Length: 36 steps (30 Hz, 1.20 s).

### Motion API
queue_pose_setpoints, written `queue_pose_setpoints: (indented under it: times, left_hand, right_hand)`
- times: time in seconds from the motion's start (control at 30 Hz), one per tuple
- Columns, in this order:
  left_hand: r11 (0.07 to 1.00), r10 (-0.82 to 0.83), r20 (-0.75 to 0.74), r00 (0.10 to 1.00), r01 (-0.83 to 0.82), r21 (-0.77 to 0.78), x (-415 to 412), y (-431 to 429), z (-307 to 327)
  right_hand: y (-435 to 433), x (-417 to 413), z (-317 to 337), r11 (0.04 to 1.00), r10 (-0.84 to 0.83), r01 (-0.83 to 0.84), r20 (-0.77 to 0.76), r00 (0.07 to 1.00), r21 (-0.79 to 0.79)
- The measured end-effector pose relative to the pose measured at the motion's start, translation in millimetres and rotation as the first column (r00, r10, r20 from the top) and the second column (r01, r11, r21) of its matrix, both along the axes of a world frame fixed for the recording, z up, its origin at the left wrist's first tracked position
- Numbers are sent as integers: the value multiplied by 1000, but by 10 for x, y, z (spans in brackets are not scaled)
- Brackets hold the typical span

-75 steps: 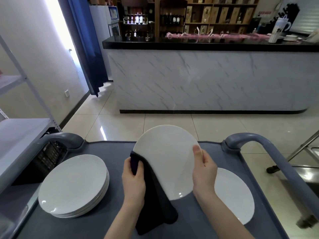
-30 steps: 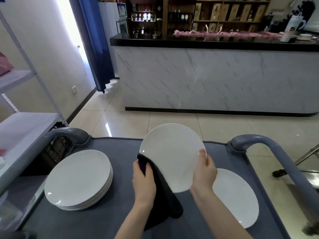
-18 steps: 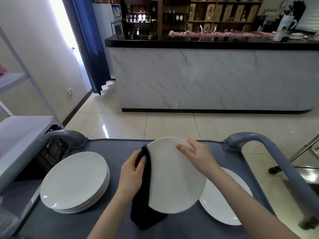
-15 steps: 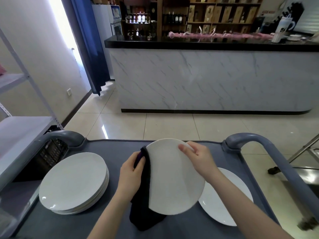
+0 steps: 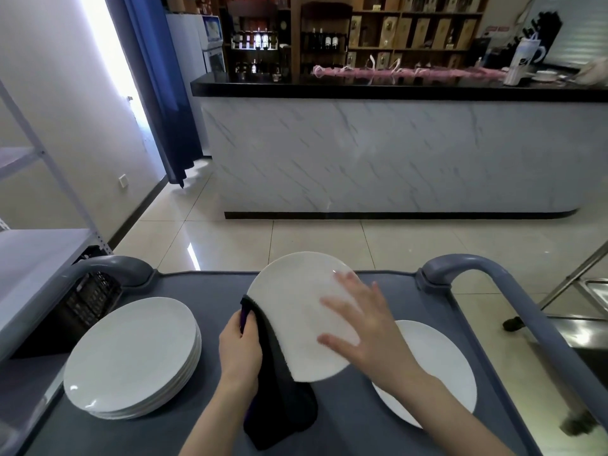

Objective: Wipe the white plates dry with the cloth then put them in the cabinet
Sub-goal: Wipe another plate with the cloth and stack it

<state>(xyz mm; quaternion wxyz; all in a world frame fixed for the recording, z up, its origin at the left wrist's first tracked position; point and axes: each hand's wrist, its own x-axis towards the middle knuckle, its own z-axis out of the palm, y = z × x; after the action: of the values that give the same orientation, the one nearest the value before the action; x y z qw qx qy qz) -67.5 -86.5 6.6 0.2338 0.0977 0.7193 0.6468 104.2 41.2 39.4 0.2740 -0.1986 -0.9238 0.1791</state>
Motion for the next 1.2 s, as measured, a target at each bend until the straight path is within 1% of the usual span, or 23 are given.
queue_pose_setpoints:
  times: [0.03,0.1,0.13,0.17,0.2,0.27,0.4,0.5,0.6,0.63,0.67,0.7,0.73,0.77,0.8,0.9,0.97,1.03,1.07,1.13,1.2]
  left_hand:
    - [1000,6,15,1000,-6,13,-31,10,9]
    - [999,2,24,1000,-2,33,-82,35,37]
    - [999,-8,19,1000,7,36,-104,46,53]
    - [999,-18,9,1000,17,34,-122,53,68]
    - [999,-32,-4,999,32,30,-136,58,90]
    - [998,-57,-12,998,57,20,-172,54,111]
    - [996,-79,75,994,76,48,-223,32,140]
    - [997,-70,190,979,61,55,-229,8,181]
    - [995,-53,295,954,25,99,-191,0,256]
    - [991,-53,323,945,10,133,-165,6,289]
    - [985,-60,339,939,2,171,-133,16,318]
    - [979,-72,333,940,3,203,-96,27,344]
    - [974,-84,301,950,15,225,-49,39,368]
    - [970,-97,250,963,35,240,11,48,389]
    - [964,-110,182,977,61,257,81,60,400]
    - [947,-145,-91,985,165,275,352,111,425]
    - [938,-200,-269,942,264,227,533,154,443]
    - [930,-255,-443,859,343,131,646,175,429]
    - [929,-278,-526,804,363,65,663,166,411]
    - [914,-333,-670,664,401,-57,661,132,374]
    - [881,-392,-750,533,453,-139,634,97,343]
  right_hand:
    - [-16,41,-5,988,76,-83,64,995,128]
    - [-54,78,3,916,119,-173,166,979,362]
    - [-73,70,16,873,119,-197,197,973,446]
    - [-83,53,20,838,130,-224,216,968,497]
    - [-95,46,33,822,146,-254,242,959,511]
    - [-117,40,47,818,166,-310,317,934,485]
    - [-139,69,38,767,157,-359,386,909,532]
    - [-167,60,31,759,166,-354,363,917,547]
    - [-202,23,47,799,167,-287,263,950,529]
    - [-215,0,60,847,175,-256,210,962,466]
    - [-236,-18,77,919,195,-233,148,970,317]
    - [-273,-35,118,976,198,-203,73,978,83]
    - [-309,-51,164,969,177,-174,5,984,-174]
    - [-344,-71,209,915,121,-134,-59,991,-380]
    - [-381,-94,256,860,44,-95,-111,993,-502]
    - [-486,-182,349,701,-148,-55,-219,964,-711]
    - [-560,-256,351,554,-231,-109,-278,932,-825]
    - [-603,-300,339,378,-291,-190,-311,905,-906]
    - [-609,-304,344,301,-309,-237,-329,892,-924]
    - [-577,-282,364,151,-344,-336,-369,864,-929]
    - [-540,-244,378,46,-383,-390,-377,843,-920]
